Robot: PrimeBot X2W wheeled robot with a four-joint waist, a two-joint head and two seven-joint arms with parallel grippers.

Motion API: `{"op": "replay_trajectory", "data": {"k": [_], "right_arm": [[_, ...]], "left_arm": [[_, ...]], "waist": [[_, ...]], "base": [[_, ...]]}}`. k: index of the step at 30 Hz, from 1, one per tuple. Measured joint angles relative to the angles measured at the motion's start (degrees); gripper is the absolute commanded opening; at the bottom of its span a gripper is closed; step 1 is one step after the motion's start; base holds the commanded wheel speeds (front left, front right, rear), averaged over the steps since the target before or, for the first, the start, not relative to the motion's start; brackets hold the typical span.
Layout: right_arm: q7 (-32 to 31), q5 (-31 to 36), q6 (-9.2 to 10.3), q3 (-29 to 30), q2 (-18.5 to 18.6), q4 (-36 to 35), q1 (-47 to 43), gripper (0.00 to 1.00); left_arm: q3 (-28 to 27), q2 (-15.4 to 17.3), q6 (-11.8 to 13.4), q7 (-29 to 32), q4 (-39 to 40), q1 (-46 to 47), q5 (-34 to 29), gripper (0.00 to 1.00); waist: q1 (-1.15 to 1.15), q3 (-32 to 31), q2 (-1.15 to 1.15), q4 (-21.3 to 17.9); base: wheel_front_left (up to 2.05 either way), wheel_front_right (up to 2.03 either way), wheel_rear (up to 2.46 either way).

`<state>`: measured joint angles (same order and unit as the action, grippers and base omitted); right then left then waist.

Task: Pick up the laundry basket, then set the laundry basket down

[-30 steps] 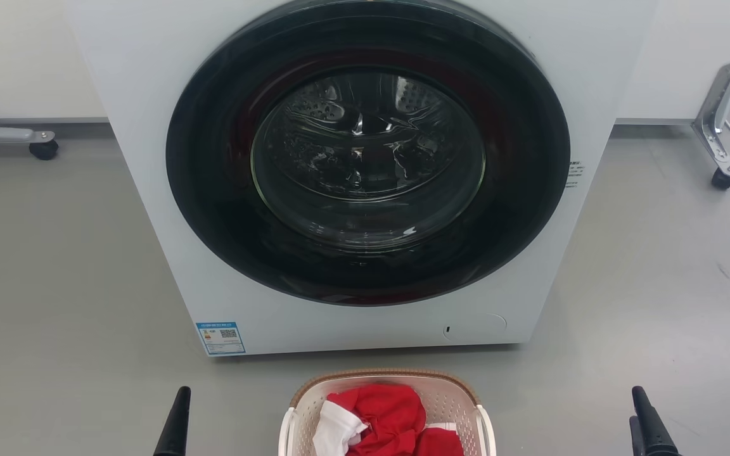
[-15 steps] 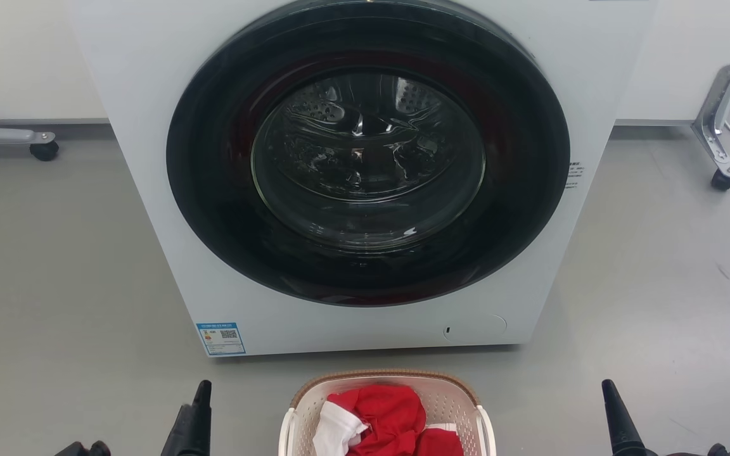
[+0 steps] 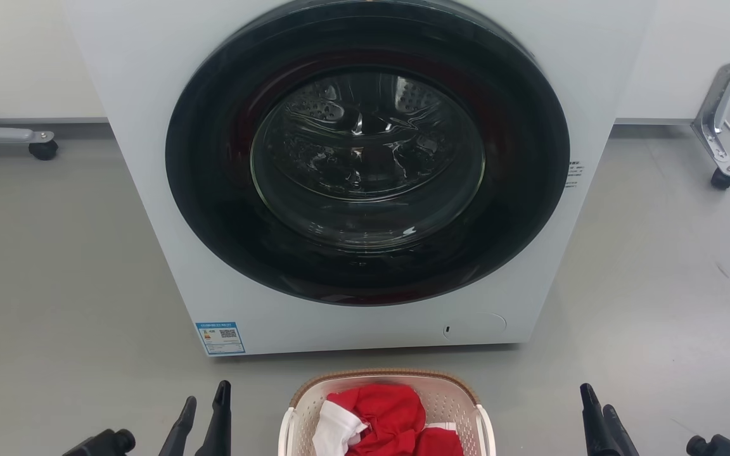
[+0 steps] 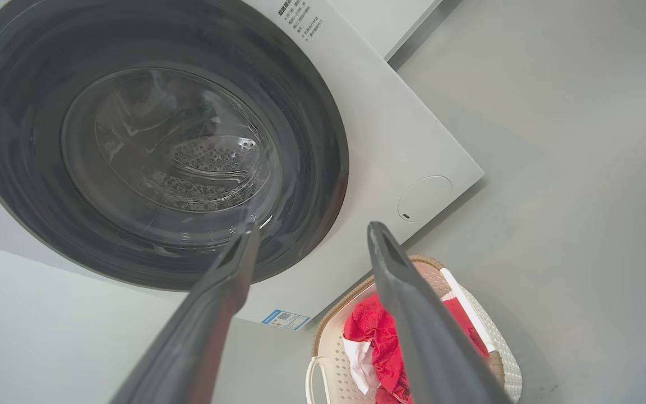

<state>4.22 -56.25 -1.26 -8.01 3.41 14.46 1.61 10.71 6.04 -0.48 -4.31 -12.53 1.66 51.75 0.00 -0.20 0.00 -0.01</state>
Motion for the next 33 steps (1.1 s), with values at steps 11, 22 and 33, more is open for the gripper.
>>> {"op": "replay_trajectory", "data": {"k": [11, 22, 33], "right_arm": [[2.40, 8.57, 1.34, -2.58, 0.40, -1.05, -0.16, 1.00], [4.55, 16.90, 2.36, -5.21, 0.49, -1.70, -1.07, 1.00], [7.00, 24.82, 3.28, -7.42, 0.52, -2.93, -1.13, 1.00]], "left_arm": [[2.97, 0.92, 1.62, -2.24, 1.25, -0.97, -10.10, 1.00], [5.23, 1.20, 3.15, -4.46, 2.40, -1.02, -19.29, 1.00], [7.31, 1.30, 4.85, -6.95, 3.54, -1.74, -28.09, 1.00]], "waist": [[0.00, 0.09, 0.00, -0.08], [0.00, 0.17, 0.00, -0.18], [0.00, 0.15, 0.00, -0.33]], "base": [[0.00, 0.00, 0.00], [0.00, 0.00, 0.00], [0.00, 0.00, 0.00]]}}
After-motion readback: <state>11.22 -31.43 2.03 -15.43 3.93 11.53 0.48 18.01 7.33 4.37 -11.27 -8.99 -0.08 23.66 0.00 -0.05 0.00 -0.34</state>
